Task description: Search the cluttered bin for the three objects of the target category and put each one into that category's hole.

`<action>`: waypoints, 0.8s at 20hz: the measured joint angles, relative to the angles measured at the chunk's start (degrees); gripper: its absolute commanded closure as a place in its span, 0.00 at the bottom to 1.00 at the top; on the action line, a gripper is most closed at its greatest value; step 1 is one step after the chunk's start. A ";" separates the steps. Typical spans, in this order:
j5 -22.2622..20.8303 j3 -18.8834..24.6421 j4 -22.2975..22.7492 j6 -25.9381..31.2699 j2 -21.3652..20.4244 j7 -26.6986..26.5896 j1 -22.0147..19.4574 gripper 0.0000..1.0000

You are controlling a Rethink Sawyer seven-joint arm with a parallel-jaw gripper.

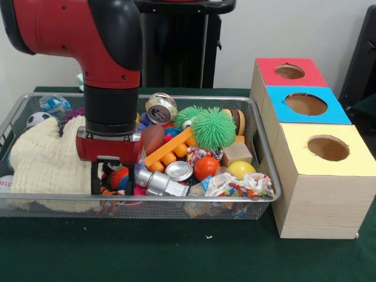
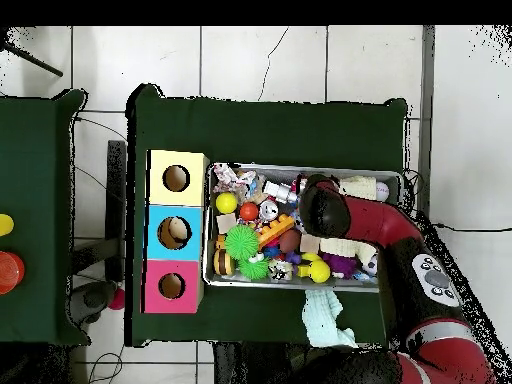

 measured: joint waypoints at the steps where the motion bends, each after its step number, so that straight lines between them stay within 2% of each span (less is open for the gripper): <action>1: -0.04 -0.31 -0.02 0.00 0.01 0.00 0.24 0.00; 8: -0.16 -3.89 -0.03 0.20 -0.01 0.00 4.69 0.00; 16: -0.15 -5.66 -0.12 0.46 0.06 0.00 7.42 0.00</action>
